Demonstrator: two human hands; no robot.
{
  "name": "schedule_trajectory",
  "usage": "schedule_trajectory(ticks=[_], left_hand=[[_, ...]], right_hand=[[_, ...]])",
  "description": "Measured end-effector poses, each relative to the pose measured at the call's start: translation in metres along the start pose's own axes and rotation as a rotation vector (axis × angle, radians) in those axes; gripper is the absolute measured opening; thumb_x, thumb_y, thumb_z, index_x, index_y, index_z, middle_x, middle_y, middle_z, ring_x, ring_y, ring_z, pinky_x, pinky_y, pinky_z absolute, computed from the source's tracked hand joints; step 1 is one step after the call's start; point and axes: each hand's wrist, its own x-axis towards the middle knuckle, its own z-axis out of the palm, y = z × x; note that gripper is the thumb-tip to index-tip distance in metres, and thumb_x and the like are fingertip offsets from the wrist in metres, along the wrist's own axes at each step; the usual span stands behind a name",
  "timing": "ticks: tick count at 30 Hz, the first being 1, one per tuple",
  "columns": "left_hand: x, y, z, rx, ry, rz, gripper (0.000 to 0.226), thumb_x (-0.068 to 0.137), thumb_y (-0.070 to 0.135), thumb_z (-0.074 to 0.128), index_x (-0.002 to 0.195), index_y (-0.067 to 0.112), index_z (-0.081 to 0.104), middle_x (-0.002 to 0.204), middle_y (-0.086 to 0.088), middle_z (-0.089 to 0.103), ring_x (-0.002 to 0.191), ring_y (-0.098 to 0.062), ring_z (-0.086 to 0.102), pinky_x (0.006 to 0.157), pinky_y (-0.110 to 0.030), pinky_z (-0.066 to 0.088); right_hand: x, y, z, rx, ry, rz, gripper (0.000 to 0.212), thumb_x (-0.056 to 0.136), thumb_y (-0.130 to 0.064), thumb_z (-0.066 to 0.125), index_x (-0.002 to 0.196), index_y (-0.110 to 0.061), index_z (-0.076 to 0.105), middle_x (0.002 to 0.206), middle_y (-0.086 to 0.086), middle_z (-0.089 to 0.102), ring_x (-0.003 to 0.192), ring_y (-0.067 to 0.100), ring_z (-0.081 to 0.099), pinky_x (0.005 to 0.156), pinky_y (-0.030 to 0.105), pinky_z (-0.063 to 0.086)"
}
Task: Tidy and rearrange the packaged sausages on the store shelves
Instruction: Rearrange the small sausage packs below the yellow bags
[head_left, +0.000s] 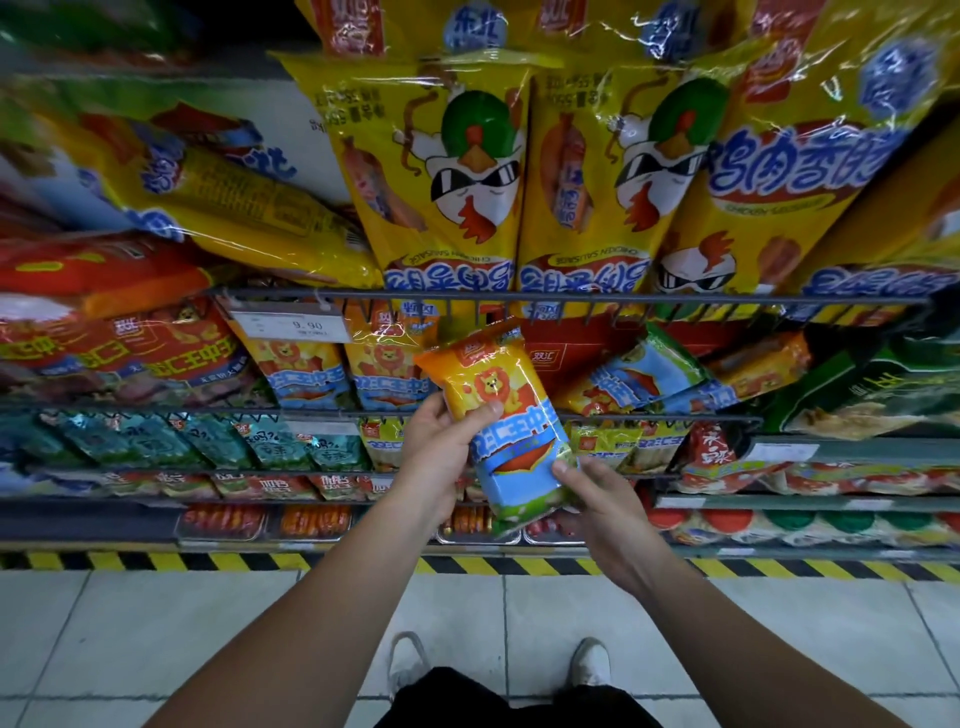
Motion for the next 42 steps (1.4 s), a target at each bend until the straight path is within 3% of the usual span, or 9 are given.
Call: schedule_trajectory(ticks=[4, 9, 16, 20, 23, 27, 33, 39, 42], left_hand=[[-0.001, 0.004, -0.005, 0.103, -0.029, 0.047, 0.037, 0.078, 0.01, 0.08, 0.111, 0.017, 0.065, 0.102, 0.001, 0.076, 0.095, -0.02, 0.073, 0.071, -0.034, 0.056], [-0.003, 0.005, -0.003, 0.216, -0.09, 0.135, 0.042, 0.075, 0.008, 0.083, 0.111, 0.022, 0.064, 0.104, 0.002, 0.075, 0.098, -0.018, 0.072, 0.084, -0.04, 0.059], [-0.002, 0.02, -0.001, 0.324, -0.121, 0.259, 0.046, 0.073, 0.005, 0.083, 0.102, 0.033, 0.062, 0.104, 0.009, 0.072, 0.102, -0.008, 0.067, 0.09, -0.033, 0.053], [0.003, 0.027, 0.002, 0.354, -0.098, 0.295, 0.047, 0.072, 0.003, 0.084, 0.096, 0.034, 0.059, 0.099, 0.014, 0.069, 0.096, -0.001, 0.064, 0.079, -0.02, 0.048], [0.011, 0.028, 0.0, 0.37, -0.045, 0.294, 0.045, 0.068, 0.007, 0.088, 0.093, 0.034, 0.061, 0.098, 0.015, 0.07, 0.102, -0.011, 0.065, 0.091, -0.033, 0.05], [0.021, 0.027, -0.002, 0.412, -0.023, 0.283, 0.042, 0.071, 0.009, 0.086, 0.092, 0.033, 0.06, 0.099, 0.014, 0.069, 0.107, -0.015, 0.063, 0.096, -0.036, 0.047], [0.039, 0.023, -0.002, 0.508, 0.005, 0.246, 0.039, 0.078, 0.019, 0.082, 0.112, 0.023, 0.063, 0.109, 0.01, 0.068, 0.107, -0.012, 0.06, 0.088, -0.029, 0.043], [0.057, 0.017, -0.002, 0.616, 0.06, 0.211, 0.045, 0.087, 0.04, 0.07, 0.126, 0.021, 0.059, 0.119, 0.005, 0.067, 0.108, -0.021, 0.063, 0.092, -0.043, 0.052], [0.062, 0.016, 0.002, 0.655, 0.085, 0.265, 0.039, 0.096, 0.034, 0.061, 0.13, 0.016, 0.054, 0.112, 0.004, 0.066, 0.095, -0.019, 0.061, 0.081, -0.031, 0.045]], right_hand=[[0.007, -0.021, 0.002, -0.261, -0.011, -0.124, 0.06, 0.075, -0.022, 0.078, 0.129, -0.012, 0.053, 0.111, 0.006, 0.071, 0.096, 0.015, 0.072, 0.074, 0.027, 0.056], [0.021, -0.05, 0.013, -0.661, -0.084, -0.356, 0.065, 0.075, -0.023, 0.083, 0.13, -0.023, 0.05, 0.112, -0.004, 0.067, 0.104, 0.01, 0.064, 0.083, 0.023, 0.055], [0.025, -0.059, 0.019, -0.795, -0.048, -0.542, 0.062, 0.08, -0.021, 0.081, 0.131, -0.028, 0.047, 0.121, -0.014, 0.064, 0.112, 0.001, 0.06, 0.095, 0.024, 0.049], [0.032, -0.059, 0.028, -0.745, 0.008, -0.557, 0.059, 0.08, -0.013, 0.08, 0.124, -0.031, 0.047, 0.112, -0.02, 0.063, 0.108, -0.005, 0.058, 0.092, 0.018, 0.048], [0.04, -0.057, 0.032, -0.729, 0.031, -0.572, 0.056, 0.079, -0.006, 0.08, 0.117, -0.031, 0.047, 0.107, -0.021, 0.063, 0.101, -0.011, 0.059, 0.082, 0.008, 0.047], [0.053, -0.053, 0.037, -0.766, 0.05, -0.557, 0.055, 0.08, -0.007, 0.079, 0.119, -0.027, 0.046, 0.105, -0.024, 0.059, 0.097, -0.008, 0.057, 0.079, 0.002, 0.044], [0.073, -0.052, 0.041, -0.804, 0.1, -0.506, 0.058, 0.079, -0.014, 0.081, 0.128, -0.014, 0.051, 0.11, -0.007, 0.062, 0.101, 0.007, 0.055, 0.087, 0.023, 0.043], [0.091, -0.054, 0.044, -0.886, 0.133, -0.443, 0.051, 0.083, -0.023, 0.079, 0.125, -0.013, 0.051, 0.094, -0.011, 0.061, 0.087, 0.011, 0.057, 0.069, 0.017, 0.044], [0.1, -0.056, 0.047, -0.926, 0.139, -0.436, 0.049, 0.083, -0.027, 0.079, 0.123, -0.01, 0.056, 0.097, -0.004, 0.067, 0.086, 0.017, 0.062, 0.061, 0.013, 0.043]])
